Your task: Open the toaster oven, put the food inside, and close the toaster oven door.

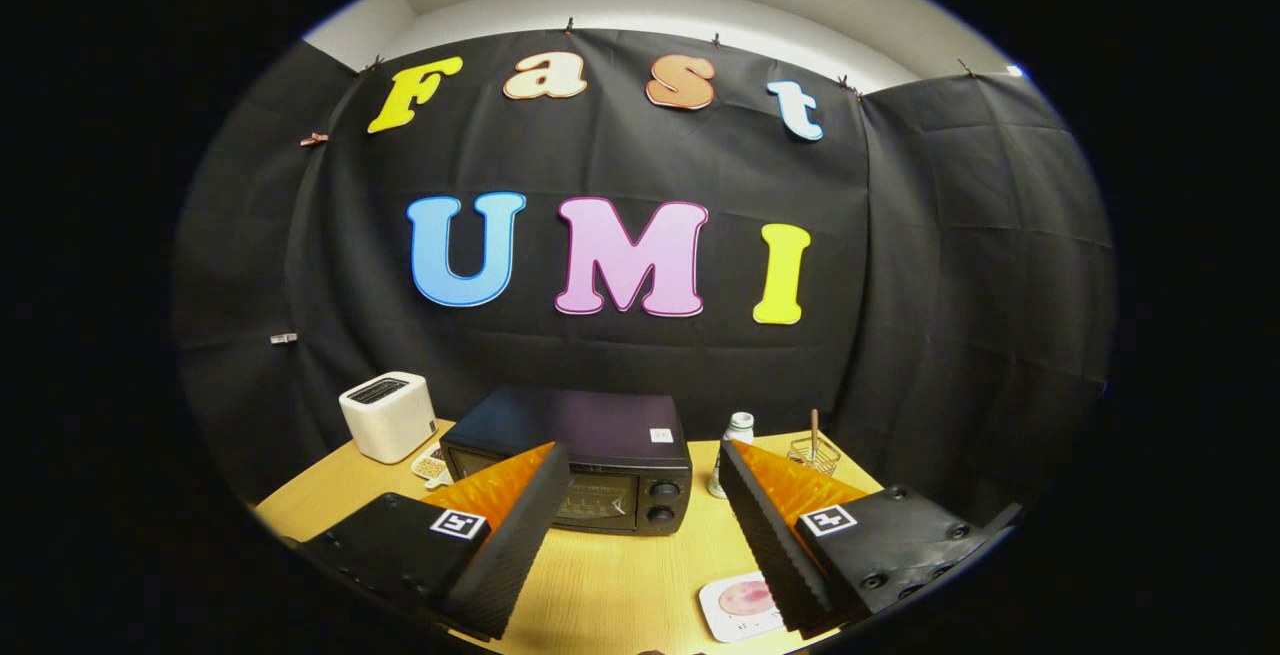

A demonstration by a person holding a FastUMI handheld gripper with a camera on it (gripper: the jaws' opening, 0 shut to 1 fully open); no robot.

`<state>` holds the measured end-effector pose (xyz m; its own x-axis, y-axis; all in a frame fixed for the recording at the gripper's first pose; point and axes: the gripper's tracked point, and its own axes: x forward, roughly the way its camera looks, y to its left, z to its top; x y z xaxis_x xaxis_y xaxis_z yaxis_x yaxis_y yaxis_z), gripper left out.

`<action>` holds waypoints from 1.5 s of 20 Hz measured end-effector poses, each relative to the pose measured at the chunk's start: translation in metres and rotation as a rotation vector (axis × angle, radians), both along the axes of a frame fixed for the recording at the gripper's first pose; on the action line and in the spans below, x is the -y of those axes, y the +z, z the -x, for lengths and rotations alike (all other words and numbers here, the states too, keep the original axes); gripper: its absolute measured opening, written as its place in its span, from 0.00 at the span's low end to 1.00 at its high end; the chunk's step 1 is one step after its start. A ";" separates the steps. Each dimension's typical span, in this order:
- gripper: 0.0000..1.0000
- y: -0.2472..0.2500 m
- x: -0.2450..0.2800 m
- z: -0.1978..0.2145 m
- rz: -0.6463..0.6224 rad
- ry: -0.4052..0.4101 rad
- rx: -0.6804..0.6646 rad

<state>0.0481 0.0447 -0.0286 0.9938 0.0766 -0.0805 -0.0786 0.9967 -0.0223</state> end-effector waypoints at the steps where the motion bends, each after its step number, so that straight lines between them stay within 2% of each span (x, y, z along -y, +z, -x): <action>1: 0.98 -0.002 -0.004 -0.007 -0.001 0.004 -0.002; 5: 0.98 -0.012 -0.035 -0.044 -0.031 0.022 -0.011; 11: 0.98 -0.052 -0.092 -0.104 -0.075 0.047 -0.091; 17: 0.98 -0.102 -0.122 -0.142 -0.037 0.046 -0.151; 23: 0.98 -0.154 -0.138 -0.151 -0.065 0.033 -0.242; 27: 0.98 -0.153 -0.139 -0.153 -0.029 0.036 -0.215; 30: 0.98 -0.157 -0.139 -0.145 -0.041 0.053 -0.259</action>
<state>0.1930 0.1835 -0.1860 0.9349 0.1364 -0.3277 -0.1284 0.9907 0.0461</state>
